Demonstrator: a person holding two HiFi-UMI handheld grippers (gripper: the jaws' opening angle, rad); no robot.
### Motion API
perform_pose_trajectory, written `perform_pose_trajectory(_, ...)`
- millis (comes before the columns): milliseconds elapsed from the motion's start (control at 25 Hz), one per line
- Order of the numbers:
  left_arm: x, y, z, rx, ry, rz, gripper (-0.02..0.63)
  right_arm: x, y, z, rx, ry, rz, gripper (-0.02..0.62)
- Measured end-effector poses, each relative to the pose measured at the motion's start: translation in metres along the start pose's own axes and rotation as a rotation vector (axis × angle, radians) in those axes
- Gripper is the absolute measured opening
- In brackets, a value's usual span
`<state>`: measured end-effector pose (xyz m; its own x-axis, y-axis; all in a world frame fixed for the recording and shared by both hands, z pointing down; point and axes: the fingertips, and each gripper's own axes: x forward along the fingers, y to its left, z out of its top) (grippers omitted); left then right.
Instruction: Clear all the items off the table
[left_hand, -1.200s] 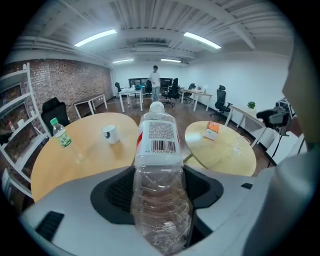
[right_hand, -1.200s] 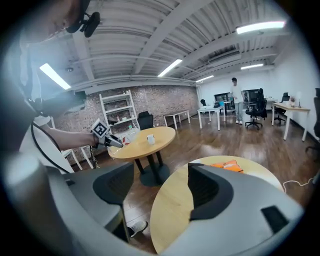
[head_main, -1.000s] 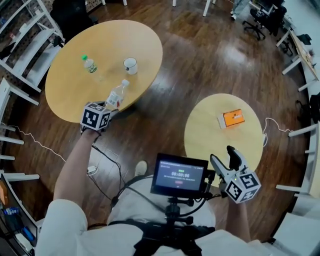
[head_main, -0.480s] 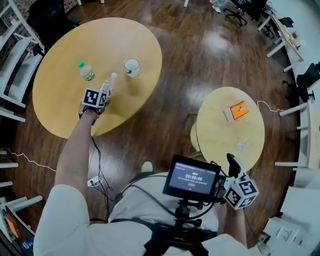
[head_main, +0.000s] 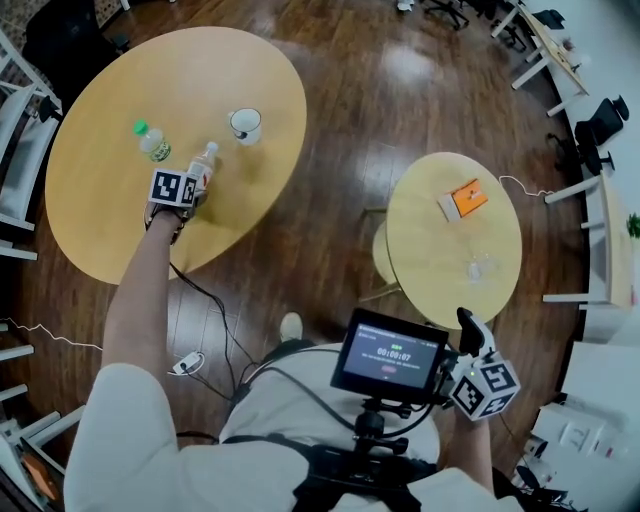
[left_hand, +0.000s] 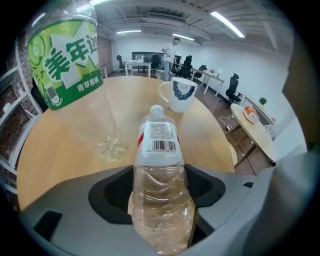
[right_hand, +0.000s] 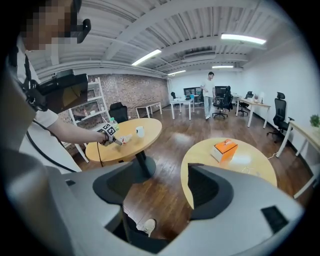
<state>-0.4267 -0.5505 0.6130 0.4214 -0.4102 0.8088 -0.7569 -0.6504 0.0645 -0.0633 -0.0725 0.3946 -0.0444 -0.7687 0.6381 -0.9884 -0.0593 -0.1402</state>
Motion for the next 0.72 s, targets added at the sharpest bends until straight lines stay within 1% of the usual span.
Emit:
perform_pose_trajectory(160,-0.005,0.003,-0.004,0.040,0.014,0.032,0.324,-0.003,0.002,-0.002,0.005,0.000,0.002,0.349)
perform_pose_trajectory(360,-0.019,-0.002,-0.003,0.090,-0.011,0.050,0.334,-0.003,0.006,-0.004,-0.001,0.000,0.014,0.350)
perform_pose_trajectory(600,-0.049,-0.012,0.010,0.129,-0.084,0.065,0.337,-0.004,0.015,-0.013,0.000,0.009,0.034,0.350)
perform_pose_trajectory(720,-0.069,-0.024,0.016,0.124,-0.125,0.075,0.337,-0.006,0.016,-0.018,-0.004,0.018,0.052,0.349)
